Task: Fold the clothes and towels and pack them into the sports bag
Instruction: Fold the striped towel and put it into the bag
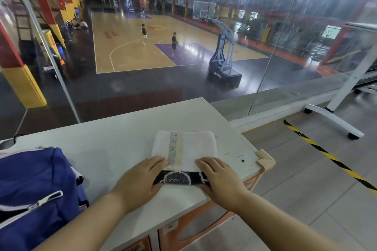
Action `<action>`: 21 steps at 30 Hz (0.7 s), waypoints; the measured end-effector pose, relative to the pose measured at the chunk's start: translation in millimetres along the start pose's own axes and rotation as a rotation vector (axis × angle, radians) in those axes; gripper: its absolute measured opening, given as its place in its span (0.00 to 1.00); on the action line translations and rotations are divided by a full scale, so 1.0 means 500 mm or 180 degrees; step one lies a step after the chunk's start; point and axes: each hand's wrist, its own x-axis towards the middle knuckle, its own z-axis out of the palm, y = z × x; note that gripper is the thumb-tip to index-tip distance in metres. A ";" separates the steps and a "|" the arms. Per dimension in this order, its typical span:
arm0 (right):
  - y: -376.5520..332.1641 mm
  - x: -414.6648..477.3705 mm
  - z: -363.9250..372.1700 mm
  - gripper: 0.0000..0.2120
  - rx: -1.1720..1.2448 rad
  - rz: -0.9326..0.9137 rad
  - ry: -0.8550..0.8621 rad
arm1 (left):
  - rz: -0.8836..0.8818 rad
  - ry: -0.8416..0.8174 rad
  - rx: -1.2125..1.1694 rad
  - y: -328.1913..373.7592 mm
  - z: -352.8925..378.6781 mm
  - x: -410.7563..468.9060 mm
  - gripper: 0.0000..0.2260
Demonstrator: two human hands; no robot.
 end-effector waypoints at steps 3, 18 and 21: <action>-0.012 0.012 -0.036 0.23 0.0216 0.0116 -0.0179 | -0.0249 -0.0008 -0.0242 0.021 -0.021 0.004 0.18; 0.011 0.076 -0.090 0.28 0.1240 0.2219 -0.1158 | -0.2328 -0.0737 -0.1374 0.024 -0.064 0.083 0.20; 0.021 0.083 -0.085 0.25 0.1788 0.2478 -0.1364 | -0.2746 -0.1022 -0.1705 0.031 -0.072 0.102 0.17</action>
